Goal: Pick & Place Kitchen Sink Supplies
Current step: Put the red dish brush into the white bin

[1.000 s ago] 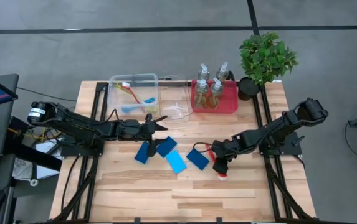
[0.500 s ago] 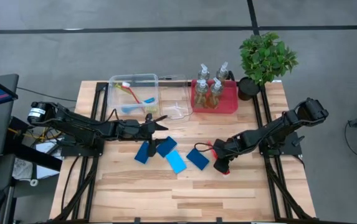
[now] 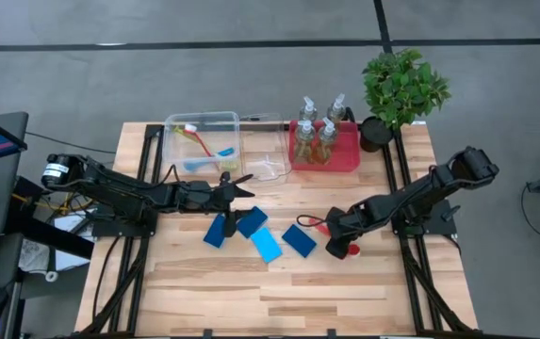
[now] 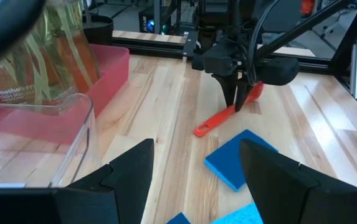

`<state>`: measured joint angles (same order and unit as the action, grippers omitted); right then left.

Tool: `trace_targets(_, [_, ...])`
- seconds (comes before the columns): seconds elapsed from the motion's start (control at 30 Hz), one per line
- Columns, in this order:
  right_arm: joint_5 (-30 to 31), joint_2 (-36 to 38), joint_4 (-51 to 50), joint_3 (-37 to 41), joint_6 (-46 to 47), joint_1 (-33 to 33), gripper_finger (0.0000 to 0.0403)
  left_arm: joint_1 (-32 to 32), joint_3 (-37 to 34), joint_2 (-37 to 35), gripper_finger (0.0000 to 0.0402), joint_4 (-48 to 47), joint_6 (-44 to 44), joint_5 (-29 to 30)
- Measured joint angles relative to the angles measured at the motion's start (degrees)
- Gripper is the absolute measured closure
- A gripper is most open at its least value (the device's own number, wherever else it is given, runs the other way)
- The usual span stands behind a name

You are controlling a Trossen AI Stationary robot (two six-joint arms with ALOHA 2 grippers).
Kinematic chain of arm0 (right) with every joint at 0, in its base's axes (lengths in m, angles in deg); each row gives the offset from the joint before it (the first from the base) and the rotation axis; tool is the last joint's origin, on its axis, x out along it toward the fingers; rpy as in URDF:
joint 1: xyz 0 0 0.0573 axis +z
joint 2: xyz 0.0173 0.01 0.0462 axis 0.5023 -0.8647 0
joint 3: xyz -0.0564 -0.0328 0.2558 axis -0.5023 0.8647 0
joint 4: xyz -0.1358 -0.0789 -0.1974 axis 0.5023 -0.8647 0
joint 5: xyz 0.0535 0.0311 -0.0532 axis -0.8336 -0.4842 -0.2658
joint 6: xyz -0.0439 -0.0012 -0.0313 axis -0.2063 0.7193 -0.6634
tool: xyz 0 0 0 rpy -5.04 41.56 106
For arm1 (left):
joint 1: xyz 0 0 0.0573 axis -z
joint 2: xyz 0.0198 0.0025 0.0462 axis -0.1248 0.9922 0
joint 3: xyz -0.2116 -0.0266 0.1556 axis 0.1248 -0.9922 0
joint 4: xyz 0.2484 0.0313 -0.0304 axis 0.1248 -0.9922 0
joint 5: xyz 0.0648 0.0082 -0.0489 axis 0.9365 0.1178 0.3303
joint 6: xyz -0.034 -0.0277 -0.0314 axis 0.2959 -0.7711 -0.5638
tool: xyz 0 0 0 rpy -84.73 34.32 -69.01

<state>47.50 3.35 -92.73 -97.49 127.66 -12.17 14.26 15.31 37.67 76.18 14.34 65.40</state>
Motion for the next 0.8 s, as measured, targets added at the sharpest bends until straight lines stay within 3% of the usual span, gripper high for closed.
trace_targets(0.1, [-0.15, -0.02, 0.42, 0.1, -0.92, 0.0, 0.0373, 0.0, 0.0, 0.0, 0.0165, 0.09, 0.0, -0.02])
trace_targets(0.43, [-0.65, -0.08, 0.87, -0.55, -2.5, 0.02, 0.0375, 0.0, 0.0, 0.0, 0.0165, 0.55, 0.0, -2.08])
trace_targets(0.6, [-0.53, -0.15, 0.87, -4.02, -6.4, 0.74, 0.04, 0.0, 0.0, 0.0, 0.0165, 0.9, 0.0, -2.1])
trace_targets(0.8, [2.39, -0.13, 1.03, -9.06, -11.25, 2.34, 0.0398, 0.0, 0.0, 0.0, 0.0165, 0.95, -1.05, -2.12])
